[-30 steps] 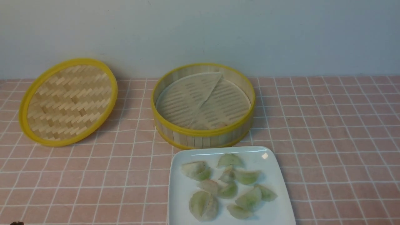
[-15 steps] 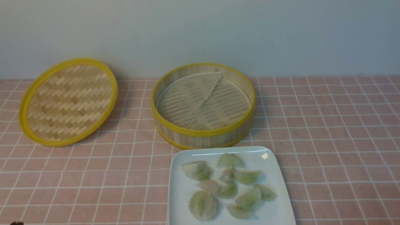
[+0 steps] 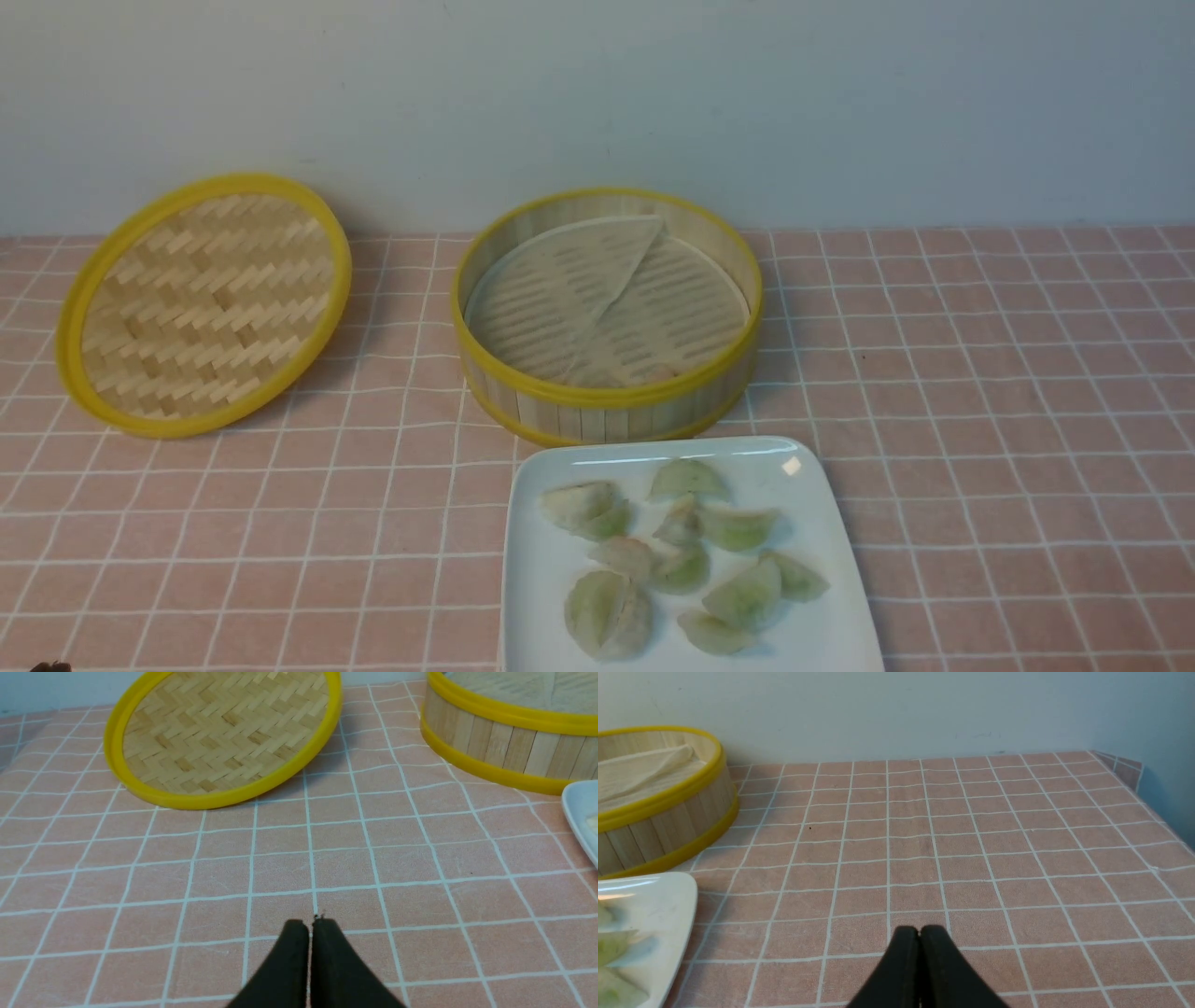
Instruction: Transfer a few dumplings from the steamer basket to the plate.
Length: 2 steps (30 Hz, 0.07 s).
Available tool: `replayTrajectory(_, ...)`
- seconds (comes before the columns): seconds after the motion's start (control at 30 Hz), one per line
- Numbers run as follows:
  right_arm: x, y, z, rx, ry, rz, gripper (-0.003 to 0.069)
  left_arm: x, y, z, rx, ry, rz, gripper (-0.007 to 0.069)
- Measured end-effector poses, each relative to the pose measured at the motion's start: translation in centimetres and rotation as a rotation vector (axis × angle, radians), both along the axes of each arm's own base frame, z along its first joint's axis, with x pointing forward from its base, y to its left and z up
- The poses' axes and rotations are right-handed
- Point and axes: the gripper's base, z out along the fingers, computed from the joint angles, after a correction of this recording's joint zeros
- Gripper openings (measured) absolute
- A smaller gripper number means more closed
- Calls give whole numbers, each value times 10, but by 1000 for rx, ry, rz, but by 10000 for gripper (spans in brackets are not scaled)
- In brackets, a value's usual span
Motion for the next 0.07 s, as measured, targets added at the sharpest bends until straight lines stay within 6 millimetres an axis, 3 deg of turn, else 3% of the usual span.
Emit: replayTrajectory(0.07,0,0,0,0,0,0,-15,0,0,0,0,0,0,-6)
